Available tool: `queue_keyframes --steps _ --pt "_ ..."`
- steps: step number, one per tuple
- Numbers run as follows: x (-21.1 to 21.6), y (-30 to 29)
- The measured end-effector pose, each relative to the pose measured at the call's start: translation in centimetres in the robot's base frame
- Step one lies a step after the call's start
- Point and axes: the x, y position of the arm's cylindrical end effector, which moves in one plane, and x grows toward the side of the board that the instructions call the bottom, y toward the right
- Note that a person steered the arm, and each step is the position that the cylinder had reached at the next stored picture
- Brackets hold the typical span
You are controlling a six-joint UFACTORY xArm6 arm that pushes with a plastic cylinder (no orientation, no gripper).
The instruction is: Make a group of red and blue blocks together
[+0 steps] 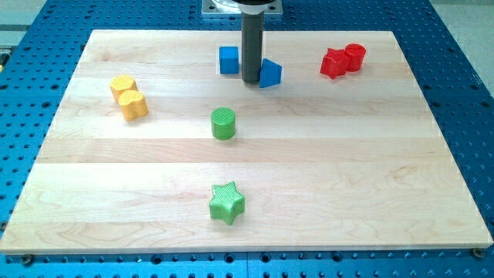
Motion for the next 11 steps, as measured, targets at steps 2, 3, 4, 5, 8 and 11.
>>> queue_keyframes --steps 2,3,4,5,8,11 --pt "1.4 0.8" --pt "0.6 3.3" --pt "-1.5 6.0" --pt "-1.8 7.4" --pt "-4.3 10.3" --pt "-0.8 -9.9"
